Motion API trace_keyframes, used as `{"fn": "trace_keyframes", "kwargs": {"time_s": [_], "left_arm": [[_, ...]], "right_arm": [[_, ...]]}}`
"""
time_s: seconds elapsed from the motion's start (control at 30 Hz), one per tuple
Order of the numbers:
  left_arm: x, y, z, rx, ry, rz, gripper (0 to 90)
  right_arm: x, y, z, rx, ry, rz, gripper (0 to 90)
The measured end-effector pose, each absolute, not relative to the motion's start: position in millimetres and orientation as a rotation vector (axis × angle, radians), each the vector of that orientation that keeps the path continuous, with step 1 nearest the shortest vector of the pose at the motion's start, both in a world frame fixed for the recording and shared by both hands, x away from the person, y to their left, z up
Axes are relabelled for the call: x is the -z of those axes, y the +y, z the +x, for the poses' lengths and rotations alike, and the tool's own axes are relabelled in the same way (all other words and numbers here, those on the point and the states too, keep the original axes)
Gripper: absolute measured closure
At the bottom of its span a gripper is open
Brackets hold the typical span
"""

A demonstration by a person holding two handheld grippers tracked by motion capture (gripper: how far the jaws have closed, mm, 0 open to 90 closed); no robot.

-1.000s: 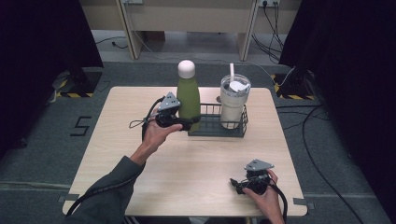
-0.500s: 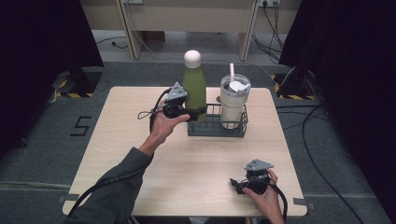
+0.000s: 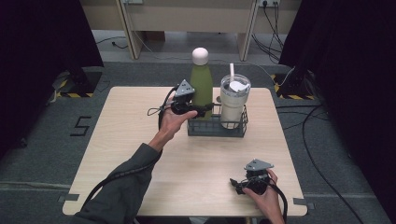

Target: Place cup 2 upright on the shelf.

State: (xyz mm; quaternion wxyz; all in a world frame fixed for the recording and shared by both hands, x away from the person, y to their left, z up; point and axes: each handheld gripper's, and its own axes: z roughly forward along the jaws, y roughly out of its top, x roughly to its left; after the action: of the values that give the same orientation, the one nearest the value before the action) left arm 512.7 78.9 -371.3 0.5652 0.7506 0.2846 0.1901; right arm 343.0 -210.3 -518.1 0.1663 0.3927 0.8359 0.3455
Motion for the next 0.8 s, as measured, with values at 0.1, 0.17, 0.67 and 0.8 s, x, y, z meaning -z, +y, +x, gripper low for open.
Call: {"fn": "trace_keyframes", "kwargs": {"time_s": [0.1,0.17,0.67,0.8], "left_arm": [[374,79,516,-0.449,0.681,1.762,20.5],[376,80,519,-0.448,0.693,1.758,20.5],[388,72,534,-0.458,0.734,1.755,20.5],[392,71,539,-0.465,0.749,1.753,20.5]], "right_arm": [[518,-210,343,-0.984,2.380,1.118,7.1],[518,-210,343,-0.984,2.380,1.118,7.1],[518,-210,343,-0.984,2.381,1.117,7.1],[518,-210,343,-0.984,2.382,1.116,7.1]]}}
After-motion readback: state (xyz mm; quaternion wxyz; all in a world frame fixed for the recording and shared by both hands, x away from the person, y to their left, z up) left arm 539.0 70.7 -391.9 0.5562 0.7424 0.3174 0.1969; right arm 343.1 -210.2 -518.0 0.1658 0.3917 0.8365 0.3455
